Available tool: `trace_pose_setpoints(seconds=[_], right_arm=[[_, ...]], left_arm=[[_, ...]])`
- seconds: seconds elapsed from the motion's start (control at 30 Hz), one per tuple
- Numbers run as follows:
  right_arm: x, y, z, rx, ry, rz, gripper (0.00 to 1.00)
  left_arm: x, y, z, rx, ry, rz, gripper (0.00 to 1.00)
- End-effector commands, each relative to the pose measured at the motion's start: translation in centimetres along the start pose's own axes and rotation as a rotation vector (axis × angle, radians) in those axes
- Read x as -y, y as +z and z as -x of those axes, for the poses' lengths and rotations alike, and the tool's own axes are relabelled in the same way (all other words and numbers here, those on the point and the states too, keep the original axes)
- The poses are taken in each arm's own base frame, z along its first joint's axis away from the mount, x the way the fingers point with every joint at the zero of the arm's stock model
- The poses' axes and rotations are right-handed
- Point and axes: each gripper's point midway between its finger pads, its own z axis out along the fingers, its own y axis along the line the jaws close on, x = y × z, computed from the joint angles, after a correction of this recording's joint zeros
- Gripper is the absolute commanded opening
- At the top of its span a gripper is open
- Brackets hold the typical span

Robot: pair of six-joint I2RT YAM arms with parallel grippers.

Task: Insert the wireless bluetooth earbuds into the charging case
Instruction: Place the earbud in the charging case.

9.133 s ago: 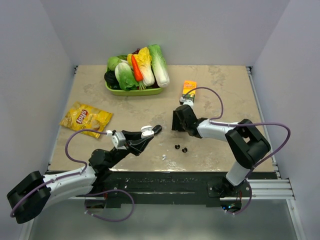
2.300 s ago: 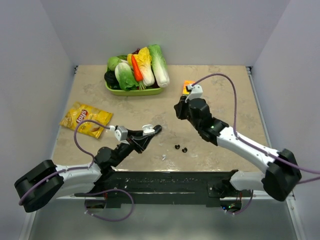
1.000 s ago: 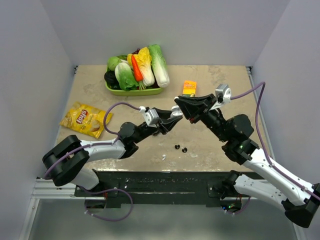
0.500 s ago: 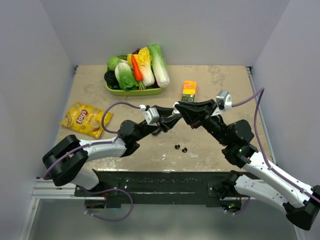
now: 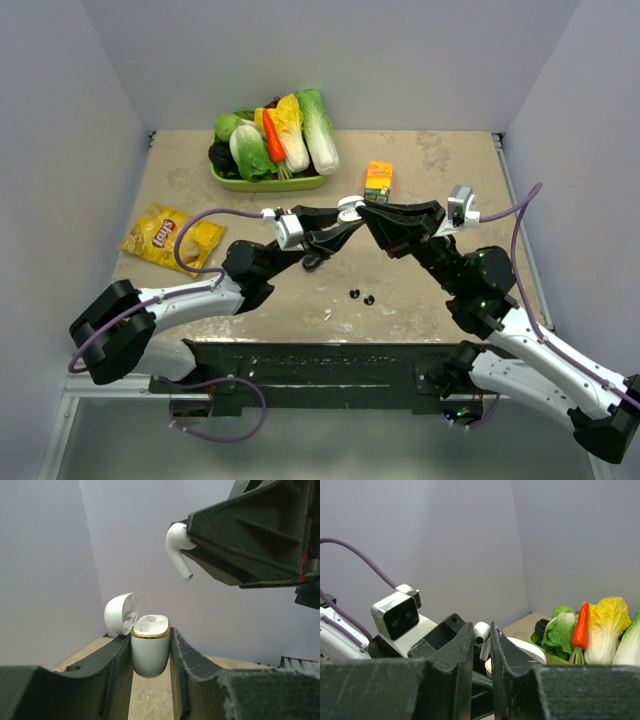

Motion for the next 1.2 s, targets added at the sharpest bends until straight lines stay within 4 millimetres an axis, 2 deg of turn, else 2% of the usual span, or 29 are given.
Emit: trace_pose_setpoints(seconds=[0.0,0.17,0.4,0.63,1.17], right_arm=[[-1.1,0.3,2.2,0.076,0.005,0.046,0.0],[-1.9,1.0,2.7,0.098,0.024,0.087,0.0],[-2.1,1.8,2.5,0.109,0.039,0.105,0.0],[-1.3,2.4,1.7,0.106,0.04,0.072,0.0],[-0.1,3.9,0.3,0.097,0.06,0.023,0.0]], left_arm=[[1.8,-2.8,18.6,0.692,0.221,-0.031,0.0],[1.7,-3.3,19.0,0.697,0.219,-0.015,0.0],[1.2,-2.9,19.0,0.702,0.194,0.004,0.0],[-0.3,-2.9,18.7,0.703,0.11,0.077,0.0],[-0.2,-2.7,18.1,0.691,0.074,0.064,0.0]])
